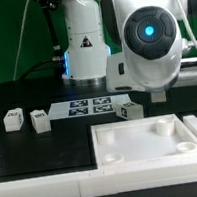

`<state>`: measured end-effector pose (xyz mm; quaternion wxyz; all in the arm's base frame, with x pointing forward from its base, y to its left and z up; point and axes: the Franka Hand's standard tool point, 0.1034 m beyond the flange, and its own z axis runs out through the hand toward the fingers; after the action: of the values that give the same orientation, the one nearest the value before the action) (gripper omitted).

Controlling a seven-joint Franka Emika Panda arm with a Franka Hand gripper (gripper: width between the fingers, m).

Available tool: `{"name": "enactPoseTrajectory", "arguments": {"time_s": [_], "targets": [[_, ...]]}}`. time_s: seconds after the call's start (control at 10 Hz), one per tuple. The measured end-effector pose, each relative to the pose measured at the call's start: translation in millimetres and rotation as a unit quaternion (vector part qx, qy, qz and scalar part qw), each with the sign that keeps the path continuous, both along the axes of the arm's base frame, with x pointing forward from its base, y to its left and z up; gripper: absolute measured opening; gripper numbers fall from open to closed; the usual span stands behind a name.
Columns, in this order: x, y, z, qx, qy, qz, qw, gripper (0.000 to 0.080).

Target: Assemble one leg

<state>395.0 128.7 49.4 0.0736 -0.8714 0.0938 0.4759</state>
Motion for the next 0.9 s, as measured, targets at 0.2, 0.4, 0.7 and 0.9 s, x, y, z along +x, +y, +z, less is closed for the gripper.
{"name": "enactPoseTrajectory", "arguments": {"time_s": [0.2, 0.4, 0.7, 0.9], "targets": [[21.7, -6.5, 28.8, 0.007, 0.007, -0.001, 1.000, 0.0287], [45.5, -9.1, 40.5, 0.011, -0.007, -0.004, 1.000, 0.0288], [43.3, -8.0, 36.5, 0.007, -0.017, -0.006, 1.000, 0.0288], [57.6, -4.5, 33.8, -0.010, -0.118, -0.018, 0.993, 0.0288]]}}
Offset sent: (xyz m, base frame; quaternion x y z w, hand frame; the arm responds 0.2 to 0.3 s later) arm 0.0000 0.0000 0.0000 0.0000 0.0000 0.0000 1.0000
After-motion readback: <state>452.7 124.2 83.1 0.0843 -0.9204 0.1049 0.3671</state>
